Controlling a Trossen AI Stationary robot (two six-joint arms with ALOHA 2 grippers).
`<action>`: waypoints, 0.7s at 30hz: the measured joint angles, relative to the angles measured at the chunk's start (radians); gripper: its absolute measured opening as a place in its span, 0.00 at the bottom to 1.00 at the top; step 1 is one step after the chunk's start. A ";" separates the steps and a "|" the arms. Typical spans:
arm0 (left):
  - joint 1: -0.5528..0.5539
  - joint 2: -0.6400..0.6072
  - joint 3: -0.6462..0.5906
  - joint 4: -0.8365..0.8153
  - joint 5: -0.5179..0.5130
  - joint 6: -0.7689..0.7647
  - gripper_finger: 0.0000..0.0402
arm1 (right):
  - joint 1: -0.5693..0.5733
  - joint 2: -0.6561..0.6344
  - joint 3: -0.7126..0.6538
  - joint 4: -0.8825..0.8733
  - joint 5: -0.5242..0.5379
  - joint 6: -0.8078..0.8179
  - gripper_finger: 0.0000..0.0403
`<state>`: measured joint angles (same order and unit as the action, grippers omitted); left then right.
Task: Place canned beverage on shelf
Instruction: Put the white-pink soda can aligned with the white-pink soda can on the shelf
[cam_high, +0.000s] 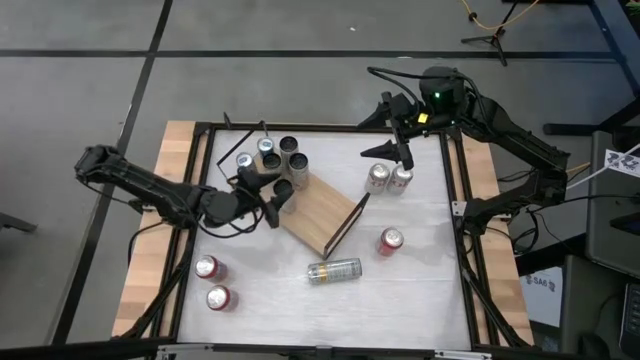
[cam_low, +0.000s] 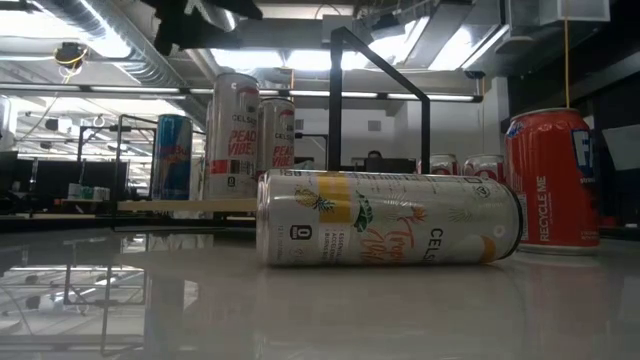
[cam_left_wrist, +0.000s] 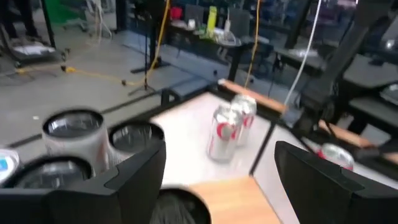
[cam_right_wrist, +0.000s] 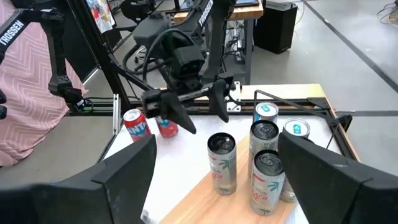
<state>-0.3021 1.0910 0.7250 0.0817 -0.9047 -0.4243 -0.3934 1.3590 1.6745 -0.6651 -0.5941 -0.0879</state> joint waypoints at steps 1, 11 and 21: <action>-0.009 0.000 0.000 -0.028 0.003 -0.022 0.73 | 0.000 0.000 0.000 0.000 0.000 0.000 0.82; -0.068 0.002 0.000 -0.283 0.034 -0.180 0.73 | 0.000 0.000 0.000 0.001 0.000 0.000 0.82; -0.072 0.029 0.000 -0.332 -0.005 -0.219 0.73 | 0.000 0.000 0.000 0.005 0.000 0.000 0.82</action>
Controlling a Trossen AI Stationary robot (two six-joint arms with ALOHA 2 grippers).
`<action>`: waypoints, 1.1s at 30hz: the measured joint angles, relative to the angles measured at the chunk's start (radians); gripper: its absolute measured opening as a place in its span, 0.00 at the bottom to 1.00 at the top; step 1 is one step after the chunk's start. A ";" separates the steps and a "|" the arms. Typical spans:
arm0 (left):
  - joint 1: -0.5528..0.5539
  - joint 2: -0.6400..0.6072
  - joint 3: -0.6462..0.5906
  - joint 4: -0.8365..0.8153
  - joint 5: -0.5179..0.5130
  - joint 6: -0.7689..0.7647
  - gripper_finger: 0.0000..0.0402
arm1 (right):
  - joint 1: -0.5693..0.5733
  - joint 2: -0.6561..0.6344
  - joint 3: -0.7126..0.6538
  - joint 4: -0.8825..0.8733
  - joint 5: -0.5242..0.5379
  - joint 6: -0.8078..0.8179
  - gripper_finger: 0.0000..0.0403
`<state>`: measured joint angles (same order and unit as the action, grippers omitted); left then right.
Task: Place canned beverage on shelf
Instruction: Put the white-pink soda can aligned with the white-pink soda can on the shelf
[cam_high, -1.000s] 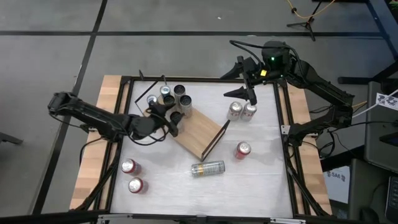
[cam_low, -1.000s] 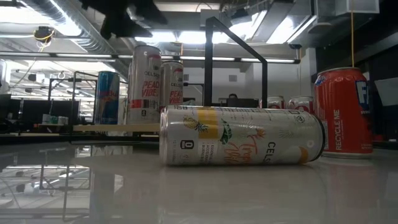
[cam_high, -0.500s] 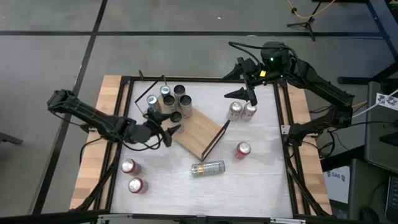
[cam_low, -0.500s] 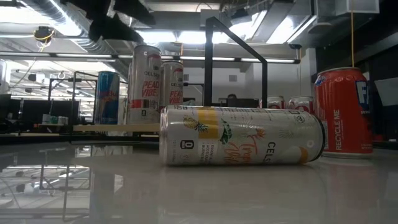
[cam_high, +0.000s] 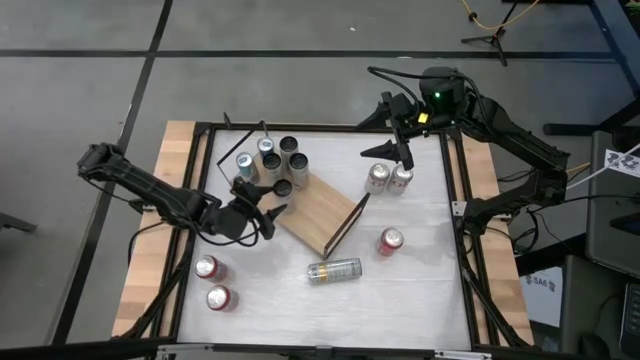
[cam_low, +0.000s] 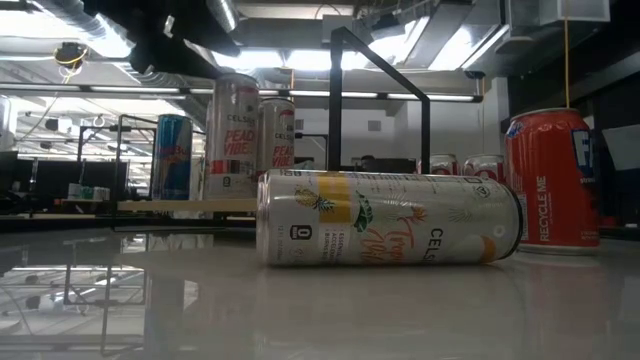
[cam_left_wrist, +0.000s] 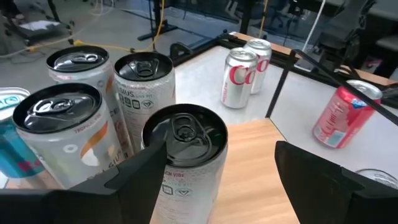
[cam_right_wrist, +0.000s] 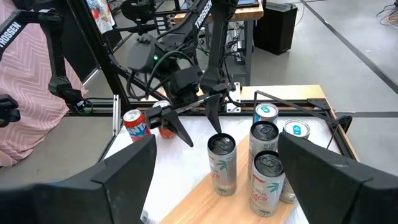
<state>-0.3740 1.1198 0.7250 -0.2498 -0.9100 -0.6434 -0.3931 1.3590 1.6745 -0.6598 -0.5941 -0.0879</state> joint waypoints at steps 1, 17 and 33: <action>0.000 0.004 0.000 0.002 -0.008 0.000 0.73 | 0.000 0.000 0.000 0.000 0.000 0.000 0.82; 0.001 0.006 -0.002 0.052 -0.107 0.009 0.73 | 0.000 0.000 0.000 0.006 0.000 0.000 0.82; 0.000 0.006 -0.002 0.060 -0.115 0.182 0.73 | 0.000 0.000 0.000 0.004 0.000 0.000 0.82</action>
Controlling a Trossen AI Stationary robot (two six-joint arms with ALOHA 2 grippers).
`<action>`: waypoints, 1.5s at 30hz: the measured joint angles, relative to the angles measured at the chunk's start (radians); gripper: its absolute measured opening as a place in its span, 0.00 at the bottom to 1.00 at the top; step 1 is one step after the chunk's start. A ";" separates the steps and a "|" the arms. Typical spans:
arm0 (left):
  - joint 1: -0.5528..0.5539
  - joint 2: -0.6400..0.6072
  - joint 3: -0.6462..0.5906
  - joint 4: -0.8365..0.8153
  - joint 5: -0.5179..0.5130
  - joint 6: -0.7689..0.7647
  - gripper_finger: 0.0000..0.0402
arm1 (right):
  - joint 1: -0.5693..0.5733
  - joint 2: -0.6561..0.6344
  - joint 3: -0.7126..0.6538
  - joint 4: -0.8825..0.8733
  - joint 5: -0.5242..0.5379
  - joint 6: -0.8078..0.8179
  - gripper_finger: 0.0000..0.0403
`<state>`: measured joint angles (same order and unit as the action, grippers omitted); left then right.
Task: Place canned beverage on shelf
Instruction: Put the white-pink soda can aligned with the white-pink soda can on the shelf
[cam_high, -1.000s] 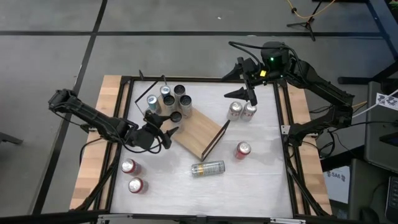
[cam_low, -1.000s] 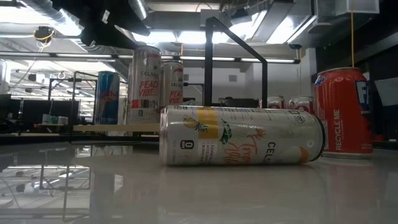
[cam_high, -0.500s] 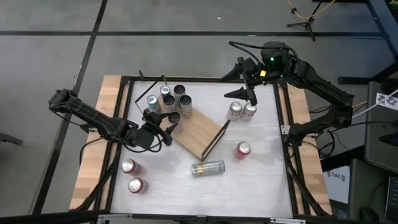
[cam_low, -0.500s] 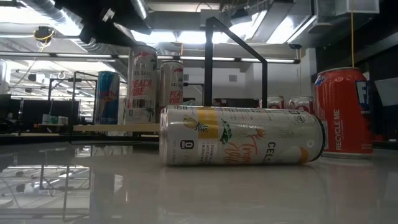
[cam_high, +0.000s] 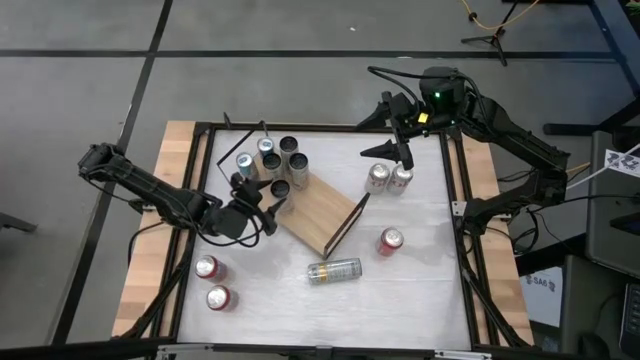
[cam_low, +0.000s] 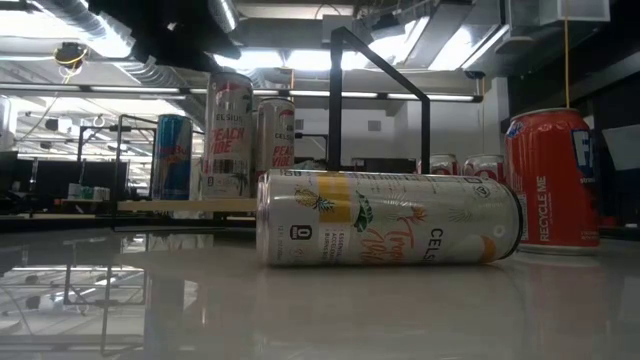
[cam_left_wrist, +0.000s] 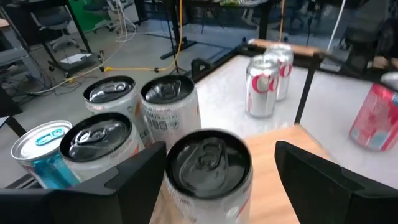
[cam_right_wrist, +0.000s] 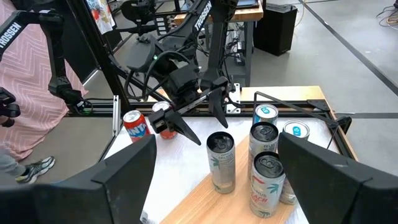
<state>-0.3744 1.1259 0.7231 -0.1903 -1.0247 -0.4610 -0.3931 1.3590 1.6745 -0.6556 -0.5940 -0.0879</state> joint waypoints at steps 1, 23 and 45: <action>0.000 0.000 0.000 -0.015 0.005 0.000 0.73 | 0.000 0.000 0.000 0.000 0.000 0.000 0.82; 0.008 0.047 0.000 -0.135 0.052 -0.146 0.73 | 0.000 0.000 0.000 0.000 0.000 0.000 0.82; 0.101 0.178 0.000 -0.070 0.041 -0.296 0.73 | 0.000 0.000 0.000 0.001 0.000 0.000 0.82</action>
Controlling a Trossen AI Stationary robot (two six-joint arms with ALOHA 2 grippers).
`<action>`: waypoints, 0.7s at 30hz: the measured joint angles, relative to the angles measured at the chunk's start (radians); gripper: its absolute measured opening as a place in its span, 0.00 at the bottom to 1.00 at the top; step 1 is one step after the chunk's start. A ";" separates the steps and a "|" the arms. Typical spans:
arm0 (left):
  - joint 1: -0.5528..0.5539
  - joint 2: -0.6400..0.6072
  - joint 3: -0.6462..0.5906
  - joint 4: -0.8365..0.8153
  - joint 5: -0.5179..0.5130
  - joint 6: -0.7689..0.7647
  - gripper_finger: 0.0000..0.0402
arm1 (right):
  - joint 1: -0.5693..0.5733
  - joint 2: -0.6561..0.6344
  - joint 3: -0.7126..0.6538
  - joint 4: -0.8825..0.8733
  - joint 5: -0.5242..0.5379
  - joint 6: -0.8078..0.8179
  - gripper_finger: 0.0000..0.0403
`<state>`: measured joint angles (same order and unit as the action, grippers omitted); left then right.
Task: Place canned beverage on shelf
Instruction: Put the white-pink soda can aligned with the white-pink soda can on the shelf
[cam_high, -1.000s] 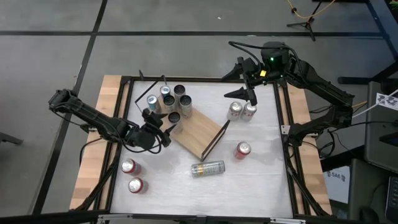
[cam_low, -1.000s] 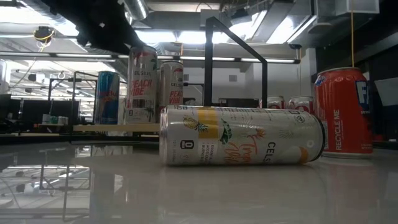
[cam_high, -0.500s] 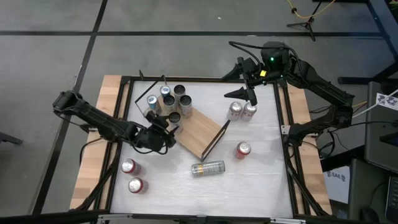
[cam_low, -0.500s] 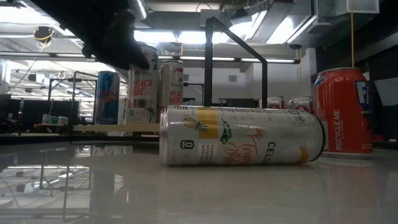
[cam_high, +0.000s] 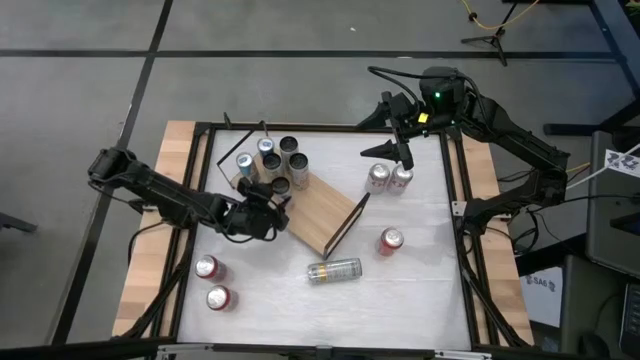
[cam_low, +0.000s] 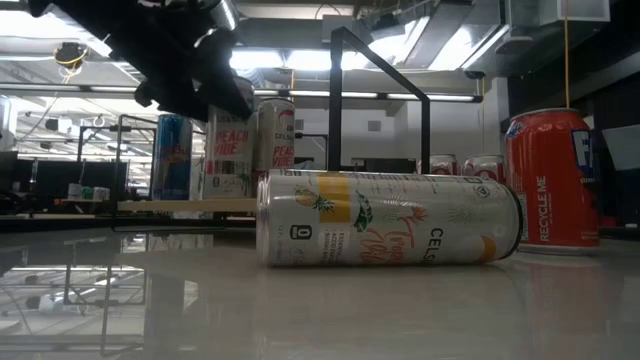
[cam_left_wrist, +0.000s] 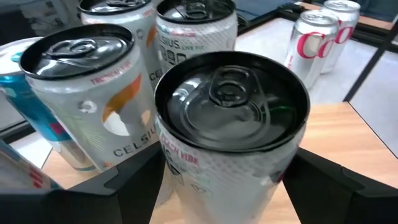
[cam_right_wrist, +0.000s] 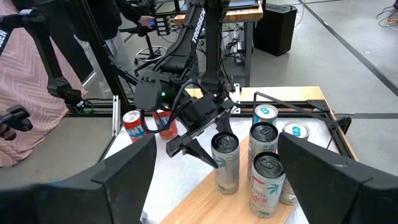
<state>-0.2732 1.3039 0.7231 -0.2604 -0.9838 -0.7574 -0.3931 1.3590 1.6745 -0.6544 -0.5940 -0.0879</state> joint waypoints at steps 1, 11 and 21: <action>0.004 0.000 0.000 0.000 -0.001 0.000 0.73 | 0.000 0.000 0.000 0.000 0.000 0.000 0.82; 0.058 0.000 0.000 0.002 0.003 0.000 0.73 | 0.000 0.000 0.000 0.000 0.000 0.000 0.82; 0.043 -0.013 0.000 0.006 0.003 0.013 0.73 | 0.000 0.000 0.000 0.000 0.000 0.000 0.82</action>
<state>-0.2303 1.2904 0.7231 -0.2548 -0.9811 -0.7442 -0.3931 1.3590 1.6745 -0.6540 -0.5941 -0.0880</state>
